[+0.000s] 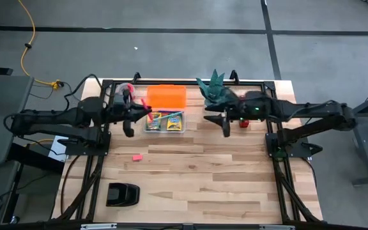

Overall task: Pack school essentials
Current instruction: Put the pink pen into the orange supply box, then put the pink eraser into the orange supply box

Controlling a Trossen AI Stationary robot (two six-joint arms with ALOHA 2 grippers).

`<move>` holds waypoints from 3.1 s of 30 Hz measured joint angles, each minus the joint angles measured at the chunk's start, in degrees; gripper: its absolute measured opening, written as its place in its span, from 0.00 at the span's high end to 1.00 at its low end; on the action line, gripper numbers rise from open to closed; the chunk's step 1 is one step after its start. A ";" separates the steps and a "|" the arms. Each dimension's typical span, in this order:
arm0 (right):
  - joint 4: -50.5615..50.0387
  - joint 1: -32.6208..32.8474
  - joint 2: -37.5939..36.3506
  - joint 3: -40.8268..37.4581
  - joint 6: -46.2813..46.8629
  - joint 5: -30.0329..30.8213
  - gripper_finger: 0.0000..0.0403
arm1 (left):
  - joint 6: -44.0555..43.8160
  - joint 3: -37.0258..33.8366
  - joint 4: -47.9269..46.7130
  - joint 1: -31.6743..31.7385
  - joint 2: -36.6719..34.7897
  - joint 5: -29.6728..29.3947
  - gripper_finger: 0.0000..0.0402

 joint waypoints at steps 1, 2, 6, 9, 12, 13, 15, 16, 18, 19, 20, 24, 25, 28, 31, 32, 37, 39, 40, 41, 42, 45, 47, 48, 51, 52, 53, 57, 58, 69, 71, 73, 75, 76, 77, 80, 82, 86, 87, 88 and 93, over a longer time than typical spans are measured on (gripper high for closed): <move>4.50 0.22 -1.31 -2.58 0.98 -0.12 0.56 | -0.51 -1.28 1.45 -0.48 -0.68 0.02 0.96; 9.17 0.47 -2.44 -4.98 1.77 -0.21 0.56 | -0.63 -2.34 3.02 -1.00 -1.22 0.07 0.96; 24.12 1.11 -4.75 -11.47 1.95 -0.39 0.56 | -0.73 -5.21 7.07 -3.16 -1.68 0.07 0.96; 27.72 1.09 -4.82 -13.57 1.18 -0.39 0.56 | -0.59 -5.22 7.69 -3.75 -1.60 -0.05 0.96; 27.78 1.07 -4.84 -13.79 1.09 -0.39 0.56 | -0.61 -5.22 7.67 -3.75 -1.60 -0.20 0.96; 27.68 1.07 -4.80 -13.79 1.08 -0.39 0.56 | -0.61 -5.22 7.69 -3.75 -1.60 -0.20 0.96; 27.64 1.08 -4.77 -13.81 1.08 -0.39 0.56 | -0.73 -5.22 7.69 -3.75 -1.58 -0.20 0.96; 27.66 1.09 -4.77 -13.81 1.07 -0.41 0.56 | -0.74 -5.22 7.69 -3.75 -1.58 -0.20 0.96; 27.65 1.09 -4.77 -13.81 1.07 -0.41 0.56 | -0.76 -5.22 7.67 -3.75 -1.58 -0.20 0.95; 27.65 1.08 -4.77 -13.81 1.07 -0.41 0.56 | -0.76 -5.22 7.67 -3.75 -1.58 -0.20 0.95; 27.67 1.08 -4.77 -13.81 1.07 -0.41 0.56 | -0.79 -5.22 7.67 -3.75 -1.58 -0.20 0.95; 27.62 1.09 -4.77 -13.81 1.07 -0.41 0.56 | -2.62 -5.22 7.69 -3.40 -1.53 -0.99 0.95; 27.62 1.07 -4.77 -13.81 1.07 -0.41 0.56 | -3.21 -5.18 7.69 -2.94 -1.31 -1.74 0.95; 27.02 1.07 -4.77 -13.81 1.07 -0.41 0.56 | -5.12 -3.13 4.66 -0.54 1.79 -3.15 0.95; 26.81 1.08 -4.77 -13.83 1.07 -0.40 0.56 | -4.18 1.29 -4.63 3.00 6.97 -1.37 0.95; 26.83 1.08 -4.77 -13.83 1.07 -0.41 0.56 | -3.76 3.07 -7.59 4.32 9.29 -0.61 0.95; 25.78 1.07 -4.77 -13.83 1.07 -0.41 0.56 | -0.26 10.73 -21.71 10.24 22.45 4.28 0.95; 25.16 1.07 -4.75 -13.83 1.71 -0.41 0.56 | 1.63 12.86 -25.30 11.76 28.06 4.88 0.95; 24.81 1.07 -4.75 -13.83 2.42 -0.41 0.56 | 2.67 13.69 -27.40 12.44 30.86 4.93 0.95; 24.53 1.07 -4.75 -13.83 3.11 -0.41 0.56 | 4.05 14.48 -29.18 13.07 33.56 4.98 0.95; 24.24 1.07 -4.75 -13.83 3.77 -0.41 0.56 | 5.58 15.28 -30.55 13.63 36.14 4.84 0.95; 23.56 1.07 -4.75 -13.83 4.96 -0.41 0.56 | 9.53 17.61 -34.14 14.94 43.31 4.02 0.95; 23.35 1.07 -4.75 -13.83 4.97 -0.41 0.56 | 11.82 19.08 -36.36 15.53 47.49 3.53 0.95; 23.34 1.07 -4.75 -13.83 4.97 -0.41 0.56 | 12.79 19.79 -36.60 15.60 49.21 3.50 0.95; 23.37 1.07 -4.75 -13.83 4.97 -0.41 0.56 | 15.10 21.47 -36.42 15.57 53.04 3.61 0.95; 23.37 1.07 -4.74 -13.83 4.97 -0.41 0.56 | 15.93 22.01 -36.05 15.55 54.05 4.06 0.95; 23.38 1.07 -4.75 -13.83 4.97 -0.41 0.56 | 16.51 22.49 -35.75 15.53 54.90 4.61 0.95; 23.40 1.07 -4.73 -13.83 4.97 -0.41 0.56 | 18.67 23.62 -34.60 15.53 57.70 5.75 0.95; 23.39 1.07 -4.73 -13.83 4.97 -0.39 0.56 | 18.90 23.67 -34.55 15.53 58.22 5.71 0.95; 23.40 1.07 -4.73 -13.83 4.99 -0.39 0.56 | 19.39 23.68 -34.84 15.57 59.44 3.57 0.86; 23.40 1.07 -4.73 -13.83 4.99 -0.39 0.56 | 18.83 23.68 -34.84 15.62 59.41 3.45 0.81; 23.40 1.07 -4.73 -13.83 4.99 -0.39 0.56 | 18.01 23.68 -34.93 15.62 59.41 3.52 0.76; 23.40 1.07 -4.73 -13.83 4.98 -0.39 0.56 | 17.86 23.85 -36.26 15.62 58.97 4.71 0.70; 23.38 1.07 -4.73 -13.83 4.99 -0.40 0.56 | 17.90 24.25 -37.36 15.62 58.59 5.60 0.67; 23.40 1.07 -4.73 -13.83 4.98 -0.39 0.56 | 18.05 25.10 -38.12 15.62 58.37 6.06 0.64; 23.40 1.07 -4.73 -13.83 4.97 -0.39 0.56 | 17.96 28.25 -42.55 15.62 56.72 6.32 0.56; 23.35 1.07 -4.73 -13.83 4.97 -0.39 0.56 | 17.40 30.54 -43.48 15.60 54.76 6.36 0.52; 22.94 1.07 -4.73 -13.83 4.68 -0.40 0.56 | 14.39 32.56 -41.74 15.62 47.19 7.03 0.48; 22.84 1.07 -4.73 -13.83 4.66 -0.40 0.56 | 13.22 32.57 -40.37 15.57 44.60 7.74 0.48; 22.62 1.07 -4.73 -13.83 4.62 -0.41 0.56 | 11.76 32.55 -39.23 15.45 42.06 8.71 0.48; 21.94 1.07 -4.73 -13.83 4.53 -0.41 0.56 | 4.82 32.55 -30.84 13.34 29.91 13.45 0.47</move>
